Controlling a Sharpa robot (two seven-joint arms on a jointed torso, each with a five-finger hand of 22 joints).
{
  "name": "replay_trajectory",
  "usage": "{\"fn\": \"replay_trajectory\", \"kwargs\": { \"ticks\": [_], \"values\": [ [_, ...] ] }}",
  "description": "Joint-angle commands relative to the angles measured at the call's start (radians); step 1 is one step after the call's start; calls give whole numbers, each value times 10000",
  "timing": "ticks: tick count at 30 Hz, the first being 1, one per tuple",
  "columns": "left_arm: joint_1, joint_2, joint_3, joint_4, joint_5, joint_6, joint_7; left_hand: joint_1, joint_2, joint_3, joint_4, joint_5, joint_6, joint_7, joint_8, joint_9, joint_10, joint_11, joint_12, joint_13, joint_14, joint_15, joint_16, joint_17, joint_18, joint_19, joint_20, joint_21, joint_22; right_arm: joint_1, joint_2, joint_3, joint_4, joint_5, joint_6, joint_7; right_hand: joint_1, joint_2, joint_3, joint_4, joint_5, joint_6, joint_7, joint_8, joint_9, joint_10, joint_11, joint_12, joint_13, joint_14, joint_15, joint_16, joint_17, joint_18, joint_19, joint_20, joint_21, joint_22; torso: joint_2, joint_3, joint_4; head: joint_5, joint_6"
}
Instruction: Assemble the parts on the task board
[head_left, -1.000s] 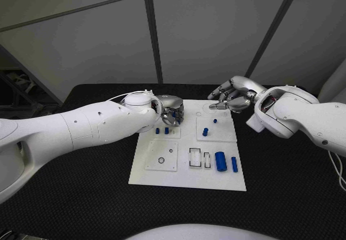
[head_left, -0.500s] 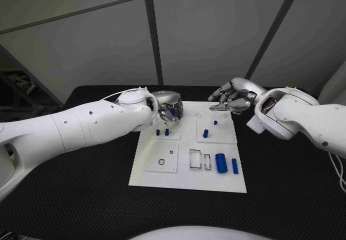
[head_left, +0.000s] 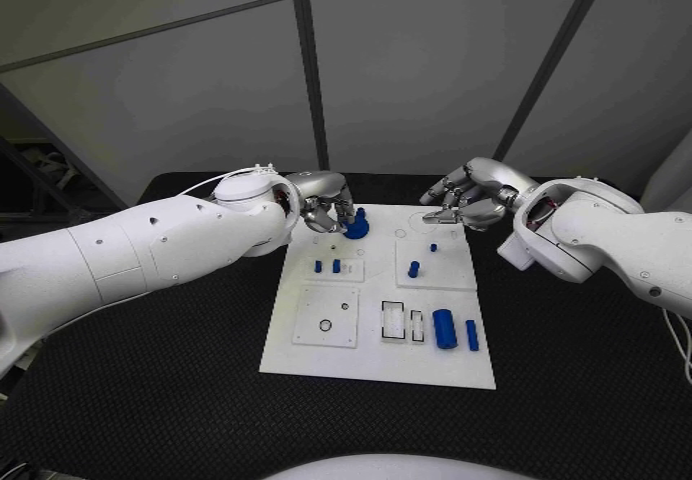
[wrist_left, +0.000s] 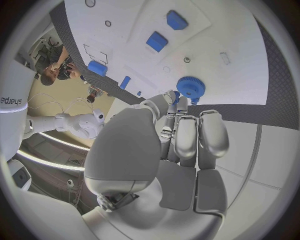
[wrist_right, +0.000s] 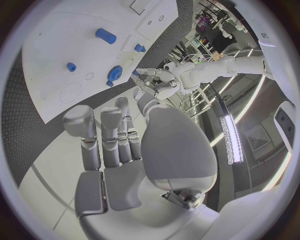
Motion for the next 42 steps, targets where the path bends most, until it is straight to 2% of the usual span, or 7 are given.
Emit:
{"fn": "replay_trajectory", "kwargs": {
  "ticks": [1, 8, 15, 21, 42],
  "values": [
    [-7, -133, 17, 56, 181, 311, -210, -157, -44, -7, -55, -2, 94, 0, 24, -15, 92, -4, 50, -8, 453, 52, 35, -18, -1111, 69, 14, 48, 13, 18, -18, 7, 16, -18, -8, 91, -55, 4, 29, 51, 35, -45, 18, -5, 10, -25, -27, 57, 9, 85, -10, -14, 13, 87, 80, 9, -12, 16, 13, -2, -10, 2, -18],
    [-171, -342, 20, 43, 218, 492, -297, -186, -45, -15, -58, -34, 98, -4, 18, -27, 92, -7, 47, -19, 449, 51, 35, -28, -1107, 58, 15, 39, 7, 18, -22, 6, 27, -18, -2, 82, -55, 4, 29, 51, 35, -45, 18, -5, 10, -25, -27, 57, 9, 85, -10, -14, 13, 87, 80, 9, -12, 16, 18, -7, -25, 11, -28],
    [-286, -348, 20, 5, 224, 614, -300, -215, -52, -24, -80, -109, 106, -9, 8, -50, 96, -11, 45, -40, 443, 49, 38, -40, -1105, 48, 15, 37, 11, 18, -18, 6, 23, -18, 3, 78, -55, 4, 29, 51, 35, -45, 18, -5, 10, -25, -27, 57, 9, 85, -10, -14, 13, 87, 80, 9, -12, 16, 17, -6, -35, 28, -44],
    [-311, -341, 20, -13, 225, 692, -303, -269, -50, -41, -89, -222, 123, -15, -2, -77, 103, -15, 43, -66, 438, 48, 43, -57, -1105, 40, 16, 42, 23, 18, -9, 6, 15, -18, 2, 78, -55, 4, 29, 51, 35, -45, 18, -5, 10, -25, -27, 57, 9, 85, -10, -14, 13, 87, 80, 9, -12, 16, 12, 2, -24, 24, -61],
    [-341, -250, 9, -43, 226, 816, -268, -287, -51, -46, -100, -272, 128, -18, -8, -91, 107, -17, 43, -79, 434, 47, 42, -69, -1099, 24, 16, 24, 10, 18, -1, 6, 18, -19, 2, 79, -55, 4, 29, 51, 35, -45, 18, -5, 10, -25, -27, 57, 9, 85, -10, -14, 13, 87, 80, 9, -12, 16, 9, 2, -30, 42, -50]
  ]
}}
